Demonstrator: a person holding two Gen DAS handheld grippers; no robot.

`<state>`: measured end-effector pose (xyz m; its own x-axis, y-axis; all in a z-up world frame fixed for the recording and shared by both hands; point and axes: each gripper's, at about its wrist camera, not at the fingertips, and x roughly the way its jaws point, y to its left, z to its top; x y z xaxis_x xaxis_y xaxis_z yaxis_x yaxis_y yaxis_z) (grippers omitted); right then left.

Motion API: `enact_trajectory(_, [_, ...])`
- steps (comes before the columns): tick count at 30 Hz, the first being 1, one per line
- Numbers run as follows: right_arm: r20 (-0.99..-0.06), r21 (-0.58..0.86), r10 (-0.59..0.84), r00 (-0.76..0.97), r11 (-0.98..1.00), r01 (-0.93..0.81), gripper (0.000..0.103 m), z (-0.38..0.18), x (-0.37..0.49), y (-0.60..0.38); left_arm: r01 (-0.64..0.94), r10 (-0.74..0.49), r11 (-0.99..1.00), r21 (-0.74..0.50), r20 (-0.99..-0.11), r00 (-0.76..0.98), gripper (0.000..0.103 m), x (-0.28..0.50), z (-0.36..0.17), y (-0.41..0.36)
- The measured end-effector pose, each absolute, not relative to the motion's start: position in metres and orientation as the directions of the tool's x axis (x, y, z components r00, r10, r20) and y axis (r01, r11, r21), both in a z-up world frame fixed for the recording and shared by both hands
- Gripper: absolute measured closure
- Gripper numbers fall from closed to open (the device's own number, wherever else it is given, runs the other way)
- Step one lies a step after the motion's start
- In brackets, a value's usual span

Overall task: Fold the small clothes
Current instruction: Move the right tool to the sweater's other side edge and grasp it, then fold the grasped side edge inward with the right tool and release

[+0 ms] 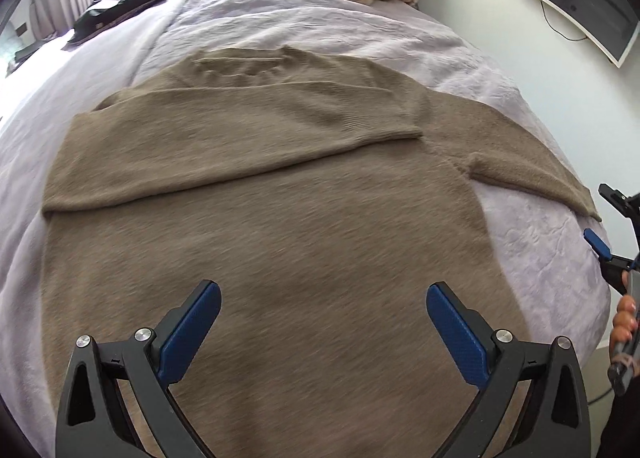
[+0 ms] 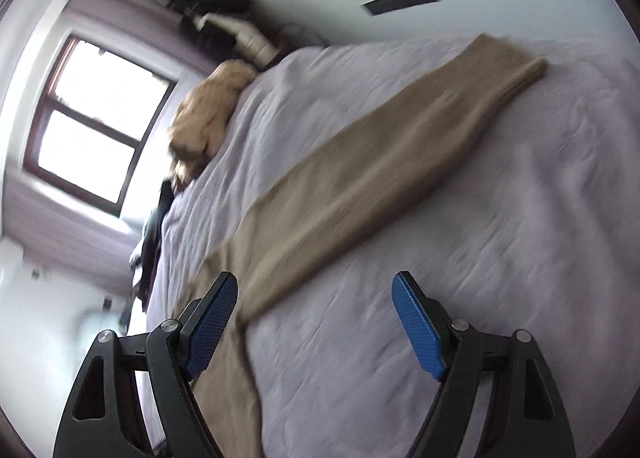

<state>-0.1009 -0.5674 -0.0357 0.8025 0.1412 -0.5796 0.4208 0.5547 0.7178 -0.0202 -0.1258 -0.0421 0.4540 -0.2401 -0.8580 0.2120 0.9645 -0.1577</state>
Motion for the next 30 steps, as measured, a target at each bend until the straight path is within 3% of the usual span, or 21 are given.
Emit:
enact_trajectory(8, [-0.498,0.83,0.121,0.858,0.354,0.432,0.021,-0.062,-0.087,-0.626,0.257,-0.154,0.966,-0.03,-0.864,0.479,0.0,-0.005,-0.041,-0.172])
enact_trajectory(16, [-0.446,0.868,0.111,0.888,0.295,0.4,0.022,-0.068,-0.068,-0.64,0.247,-0.148,0.969,-0.028,-0.864,0.481,0.0,0.006,-0.04,-0.176])
enact_trajectory(18, [-0.449,0.869,0.11,0.887,0.286,0.404,0.036,-0.07,-0.067,-0.641,0.243,-0.14,0.97,-0.022,-0.865,0.482,0.0,0.008,-0.041,-0.175])
enact_trajectory(20, [-0.439,0.88,0.14,0.888,0.265,0.393,0.083,-0.077,-0.07,-0.642,0.24,-0.132,0.971,-0.014,-0.865,0.483,0.0,0.011,-0.042,-0.173])
enact_trajectory(21, [-0.432,0.886,0.152,0.889,0.253,0.388,0.091,-0.079,-0.074,-0.641,0.239,-0.123,0.971,-0.005,-0.867,0.483,0.0,0.012,-0.043,-0.173])
enact_trajectory(26, [-0.406,0.895,0.172,0.898,0.275,0.352,0.094,-0.071,-0.067,-0.625,0.222,-0.025,0.969,0.109,-0.85,0.526,0.0,0.014,-0.042,-0.168])
enact_trajectory(30, [-0.389,0.88,0.189,0.902,0.365,0.303,0.094,-0.048,-0.053,-0.605,0.207,-0.025,0.973,0.103,-0.843,0.538,0.0,0.017,-0.038,-0.155])
